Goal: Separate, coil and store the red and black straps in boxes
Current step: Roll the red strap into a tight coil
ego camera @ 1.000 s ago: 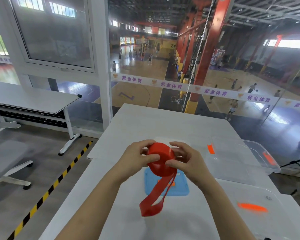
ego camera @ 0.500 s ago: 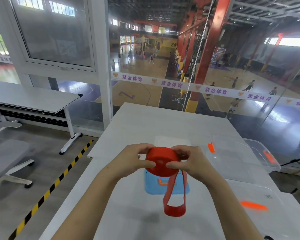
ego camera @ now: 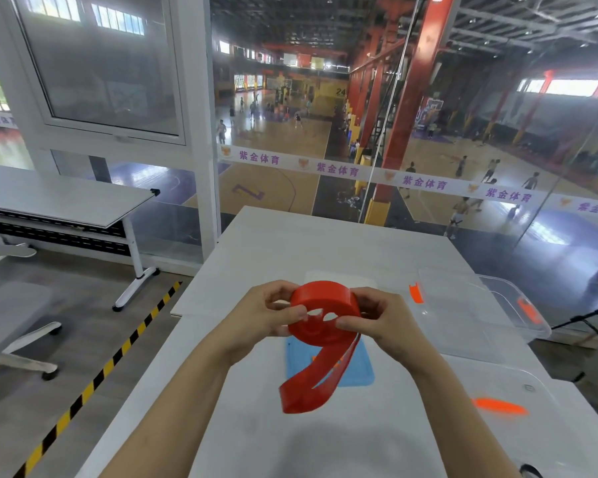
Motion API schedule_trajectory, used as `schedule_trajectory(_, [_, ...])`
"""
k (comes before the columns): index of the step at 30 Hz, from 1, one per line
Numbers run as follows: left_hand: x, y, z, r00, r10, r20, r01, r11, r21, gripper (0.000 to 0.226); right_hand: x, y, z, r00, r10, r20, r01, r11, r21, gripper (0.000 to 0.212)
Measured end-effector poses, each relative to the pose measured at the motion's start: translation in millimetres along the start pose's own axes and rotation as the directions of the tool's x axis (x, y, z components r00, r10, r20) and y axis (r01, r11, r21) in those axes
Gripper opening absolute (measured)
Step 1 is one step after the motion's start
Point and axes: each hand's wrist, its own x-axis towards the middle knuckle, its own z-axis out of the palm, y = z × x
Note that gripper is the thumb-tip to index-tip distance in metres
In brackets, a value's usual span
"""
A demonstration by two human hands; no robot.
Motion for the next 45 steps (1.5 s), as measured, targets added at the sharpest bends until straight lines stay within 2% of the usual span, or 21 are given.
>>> schedule_trajectory(3, [2.0,-3.8,-3.3,0.997,-0.005,0.071,-0.014,0.964,0.264,0.034,1.5,-7.6,-0.6,1.0,0.0,0.027,0.003,0.993,-0.121,0.039])
schedule_trajectory(6, [2.8,-0.9,-2.7,0.998,-0.006,0.07,-0.021,0.925,0.38,0.062,2.2,-13.8,1.3,0.999,-0.009,0.05,0.018,0.982,-0.186,0.036])
schedule_trajectory(7, [2.4,1.0,-0.3,0.996,0.017,0.085,-0.051,0.912,0.406,0.061,2.1,-14.5,3.1,0.998,-0.022,0.055,0.032,0.98,-0.195,0.035])
schedule_trajectory(9, [2.1,3.3,4.8,0.994,0.07,0.079,-0.098,0.89,0.445,0.044,1.8,-13.5,6.0,0.998,-0.037,0.055,0.047,0.98,-0.193,0.036])
schedule_trajectory(11, [0.0,3.3,6.2,0.996,0.088,0.027,-0.092,0.924,0.371,0.033,1.6,-14.1,7.5,0.997,-0.038,0.062,0.05,0.981,-0.19,0.041])
schedule_trajectory(14, [-4.4,-0.2,6.5,0.996,0.087,-0.021,-0.084,0.988,0.127,0.028,-1.1,-11.8,6.4,0.999,-0.036,0.035,0.04,0.991,-0.126,0.041])
schedule_trajectory(17, [-7.6,-1.9,10.0,0.996,0.064,-0.063,-0.072,0.989,-0.126,0.028,-7.1,-5.2,1.4,0.999,-0.026,-0.033,0.026,1.0,-0.011,0.034])
schedule_trajectory(19, [-7.5,-2.7,10.6,0.998,0.037,-0.055,-0.046,0.984,-0.174,0.028,-10.8,-1.6,2.0,0.997,-0.025,-0.069,0.029,0.998,0.059,0.032])
schedule_trajectory(21, [-4.1,-5.6,10.0,1.0,0.021,-0.013,-0.022,0.999,-0.05,0.031,-12.6,-0.3,4.0,0.996,-0.012,-0.09,0.019,0.997,0.071,0.031])
schedule_trajectory(23, [-2.0,-5.4,9.8,0.999,0.039,0.004,-0.039,0.983,0.177,0.043,-12.3,-2.0,6.9,0.998,0.002,-0.062,0.0,1.0,0.022,0.033])
schedule_trajectory(26, [-1.7,0.6,7.8,0.998,0.057,0.012,-0.058,0.95,0.307,0.062,-11.5,-6.1,10.6,0.999,0.018,0.034,-0.012,0.984,-0.176,0.037])
schedule_trajectory(30, [-3.3,3.5,12.1,0.99,0.093,0.104,-0.134,0.844,0.52,0.036,-15.8,-7.3,16.9,0.999,0.006,0.054,0.006,0.975,-0.221,0.035])
schedule_trajectory(32, [-5.4,2.5,15.5,0.992,0.11,0.066,-0.128,0.878,0.461,0.028,-17.4,-7.6,16.6,0.998,0.013,0.057,-0.002,0.985,-0.175,0.038])
schedule_trajectory(35, [-7.6,-3.0,16.1,0.994,0.105,0.012,-0.106,0.979,0.171,0.025,-19.0,-5.4,10.1,0.999,0.035,0.041,-0.031,0.996,-0.087,0.041])
schedule_trajectory(37, [-9.8,-6.0,17.3,0.995,0.096,-0.019,-0.096,0.995,-0.01,0.027,-21.3,-1.7,6.6,0.999,0.052,0.002,-0.052,0.998,-0.026,0.038])
schedule_trajectory(39, [-10.4,-7.9,19.8,0.997,0.078,-0.02,-0.079,0.992,-0.102,0.031,-23.9,0.5,5.1,0.997,0.06,-0.041,-0.059,0.998,0.01,0.035])
schedule_trajectory(41, [-9.9,-11.0,19.2,0.998,0.063,0.028,-0.06,0.994,-0.095,0.032,-23.6,0.8,2.2,0.997,0.058,-0.052,-0.059,0.998,-0.014,0.034])
schedule_trajectory(43, [-9.0,-13.1,14.2,0.996,0.046,0.078,-0.05,0.998,0.048,0.031,-22.4,-1.5,-1.1,0.998,0.063,-0.021,-0.064,0.996,-0.056,0.034])
schedule_trajectory(45, [-5.8,-13.5,11.5,0.997,0.025,0.07,-0.041,0.973,0.228,0.042,-21.6,-2.7,-3.4,0.998,0.066,0.009,-0.065,0.988,-0.137,0.034])
